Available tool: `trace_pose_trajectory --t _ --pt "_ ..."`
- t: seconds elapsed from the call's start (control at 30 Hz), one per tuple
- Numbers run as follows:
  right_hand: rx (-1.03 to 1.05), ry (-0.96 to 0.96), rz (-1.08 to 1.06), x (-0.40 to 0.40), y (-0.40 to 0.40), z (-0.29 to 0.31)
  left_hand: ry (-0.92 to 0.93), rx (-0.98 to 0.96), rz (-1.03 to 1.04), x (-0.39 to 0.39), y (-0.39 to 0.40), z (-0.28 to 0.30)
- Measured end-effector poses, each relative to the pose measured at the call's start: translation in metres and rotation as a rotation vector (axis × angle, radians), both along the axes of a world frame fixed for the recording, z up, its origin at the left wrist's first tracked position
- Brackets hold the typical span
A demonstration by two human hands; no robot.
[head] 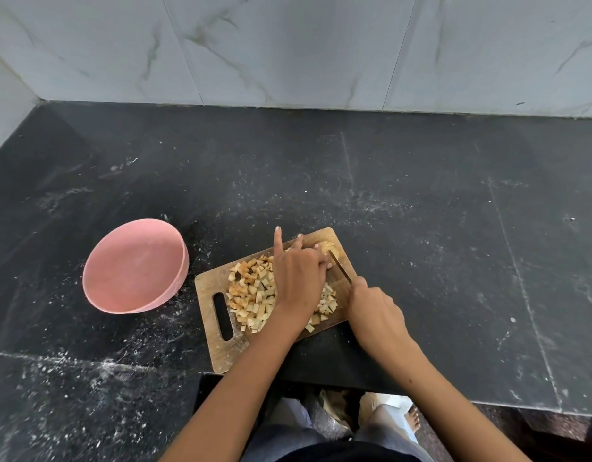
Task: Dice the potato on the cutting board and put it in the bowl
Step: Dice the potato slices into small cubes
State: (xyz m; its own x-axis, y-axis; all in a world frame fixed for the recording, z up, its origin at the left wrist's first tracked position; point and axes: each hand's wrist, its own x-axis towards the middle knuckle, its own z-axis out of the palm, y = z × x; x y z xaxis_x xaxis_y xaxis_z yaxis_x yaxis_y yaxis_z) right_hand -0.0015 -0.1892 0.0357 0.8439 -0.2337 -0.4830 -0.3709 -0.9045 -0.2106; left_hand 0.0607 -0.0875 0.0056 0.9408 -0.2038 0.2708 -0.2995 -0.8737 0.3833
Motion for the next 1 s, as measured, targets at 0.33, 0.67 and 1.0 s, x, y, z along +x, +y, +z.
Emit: trace_pose_trajectory --t 0.33,0.67,1.0 --pt "0.127 -0.081 -0.012 -0.019 -0.014 0.014 0.02 -0.02 -0.068 -0.001 0.006 -0.005" --pt "0.095 -0.151 0.007 0.024 0.004 -0.001 0.015 -0.083 -0.026 -0.004 0.011 -0.005" --pt "0.014 -0.007 0.014 -0.002 0.002 0.0 -0.012 -0.033 0.029 -0.005 0.005 -0.006"
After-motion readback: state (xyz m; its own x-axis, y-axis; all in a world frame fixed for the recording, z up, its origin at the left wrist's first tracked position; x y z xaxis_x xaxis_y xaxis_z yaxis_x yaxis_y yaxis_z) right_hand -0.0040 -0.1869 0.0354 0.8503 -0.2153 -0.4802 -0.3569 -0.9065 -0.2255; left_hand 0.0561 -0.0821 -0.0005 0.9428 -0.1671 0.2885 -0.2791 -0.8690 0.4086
